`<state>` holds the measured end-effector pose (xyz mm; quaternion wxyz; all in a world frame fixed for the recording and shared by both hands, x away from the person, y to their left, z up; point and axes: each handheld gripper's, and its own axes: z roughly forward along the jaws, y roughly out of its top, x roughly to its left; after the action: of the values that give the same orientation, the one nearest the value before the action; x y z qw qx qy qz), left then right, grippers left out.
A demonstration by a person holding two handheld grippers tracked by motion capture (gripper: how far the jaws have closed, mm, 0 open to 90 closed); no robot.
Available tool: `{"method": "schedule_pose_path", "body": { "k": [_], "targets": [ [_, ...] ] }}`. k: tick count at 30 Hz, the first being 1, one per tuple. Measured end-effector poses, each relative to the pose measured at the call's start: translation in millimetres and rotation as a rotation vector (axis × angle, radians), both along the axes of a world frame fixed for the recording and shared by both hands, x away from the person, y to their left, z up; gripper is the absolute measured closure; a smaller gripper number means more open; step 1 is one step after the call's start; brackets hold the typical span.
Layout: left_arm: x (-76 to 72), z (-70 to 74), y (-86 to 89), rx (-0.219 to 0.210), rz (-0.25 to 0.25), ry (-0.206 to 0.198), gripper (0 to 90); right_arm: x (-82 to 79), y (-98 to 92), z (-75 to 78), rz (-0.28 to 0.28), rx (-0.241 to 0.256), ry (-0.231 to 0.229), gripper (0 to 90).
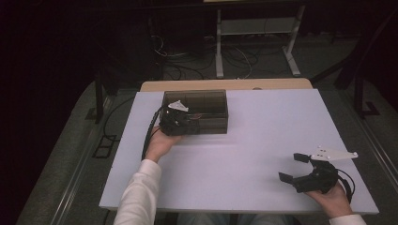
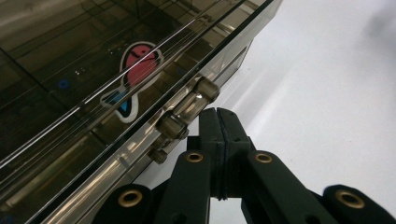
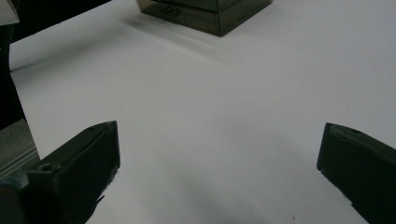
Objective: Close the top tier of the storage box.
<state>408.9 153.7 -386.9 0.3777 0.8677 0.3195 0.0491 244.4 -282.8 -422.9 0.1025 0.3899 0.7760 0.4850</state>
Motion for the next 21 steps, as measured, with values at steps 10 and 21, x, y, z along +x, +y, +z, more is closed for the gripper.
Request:
{"method": "schedule_pose_path", "body": {
  "k": [10,21],
  "targets": [
    [4.4,-0.6,-0.4,-0.016,0.019,-0.004,89.0,0.1,0.1,-0.2,0.0,-0.001,0.001,0.0],
    [7.1,-3.0,3.7,-0.028,0.039,0.0,89.0,0.3,0.5,-0.6,0.003,-0.003,0.001,0.0]
  ]
}}
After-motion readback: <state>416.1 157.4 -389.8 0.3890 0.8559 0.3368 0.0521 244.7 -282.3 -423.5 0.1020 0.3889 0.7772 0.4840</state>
